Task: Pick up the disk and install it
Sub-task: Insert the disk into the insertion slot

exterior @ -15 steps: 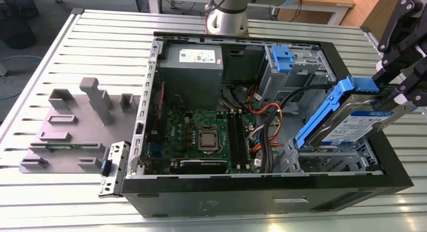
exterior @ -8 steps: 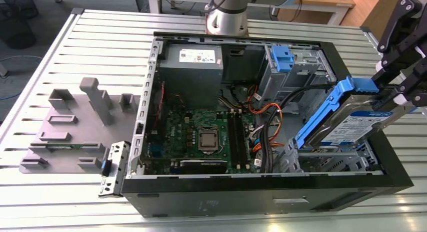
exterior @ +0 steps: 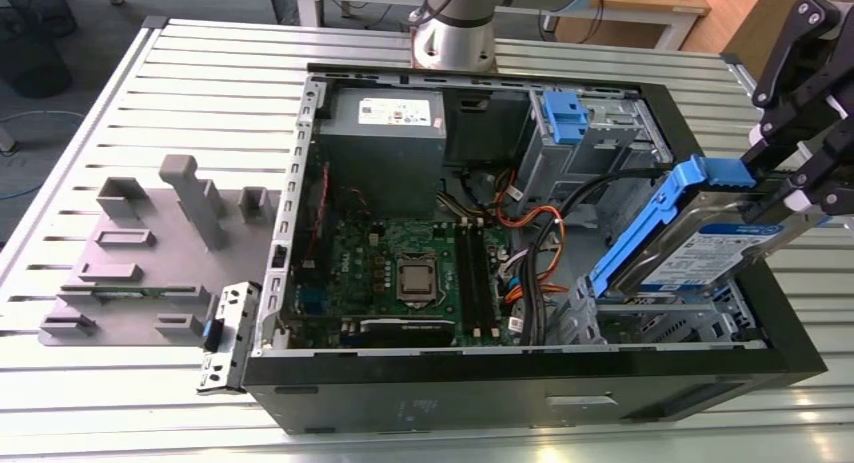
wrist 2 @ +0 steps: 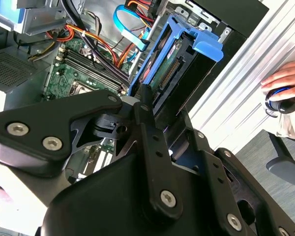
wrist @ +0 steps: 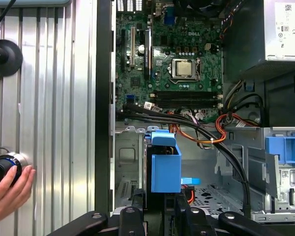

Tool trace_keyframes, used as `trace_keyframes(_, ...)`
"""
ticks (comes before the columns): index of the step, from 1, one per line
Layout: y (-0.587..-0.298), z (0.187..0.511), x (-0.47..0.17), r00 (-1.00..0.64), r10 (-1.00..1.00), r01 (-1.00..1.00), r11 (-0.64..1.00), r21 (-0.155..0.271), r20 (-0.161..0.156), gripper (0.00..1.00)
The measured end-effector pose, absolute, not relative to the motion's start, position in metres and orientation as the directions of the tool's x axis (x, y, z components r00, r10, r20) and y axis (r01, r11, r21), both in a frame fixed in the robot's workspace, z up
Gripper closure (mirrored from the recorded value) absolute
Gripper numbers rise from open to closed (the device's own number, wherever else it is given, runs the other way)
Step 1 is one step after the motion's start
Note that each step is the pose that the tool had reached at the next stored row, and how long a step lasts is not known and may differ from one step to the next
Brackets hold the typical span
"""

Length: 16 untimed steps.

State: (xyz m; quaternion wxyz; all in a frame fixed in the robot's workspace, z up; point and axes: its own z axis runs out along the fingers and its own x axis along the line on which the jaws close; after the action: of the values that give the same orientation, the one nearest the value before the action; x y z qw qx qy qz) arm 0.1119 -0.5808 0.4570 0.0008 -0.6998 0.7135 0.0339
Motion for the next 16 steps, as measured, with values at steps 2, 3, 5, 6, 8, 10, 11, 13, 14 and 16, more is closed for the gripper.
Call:
trace_keyframes(2,-0.5807,0.4568,0.1119,-0.020,-0.999,-0.999,0.018,0.047,-0.049,0.65)
trace_keyframes(3,-0.5807,0.4567,0.1119,-0.020,-0.999,-0.999,0.018,0.047,-0.049,0.65)
trace_keyframes(5,-0.5807,0.4567,0.1119,-0.020,-0.999,-0.999,0.018,0.047,-0.049,0.65)
trace_keyframes(6,-0.5807,0.4567,0.1119,-0.020,-0.999,-0.999,0.018,0.047,-0.049,0.65)
trace_keyframes(8,-0.5807,0.4567,0.1119,-0.021,-0.999,-0.999,0.018,0.047,-0.049,0.65)
trace_keyframes(10,-0.5807,0.4564,0.1119,-0.021,-0.999,-0.999,0.018,0.047,-0.049,0.65)
trace_keyframes(11,-0.5807,0.4559,0.1119,-0.020,-0.999,-0.999,0.018,0.047,-0.049,0.65)
trace_keyframes(13,-0.5807,0.4543,0.1119,-0.021,-0.999,-0.999,0.018,0.047,-0.049,0.65)
trace_keyframes(14,-0.5807,0.4531,0.1119,-0.021,-0.999,-0.999,0.018,0.047,-0.049,0.65)
trace_keyframes(16,-0.5807,0.4501,0.1119,-0.021,-0.999,-0.999,0.018,0.047,-0.049,0.65)
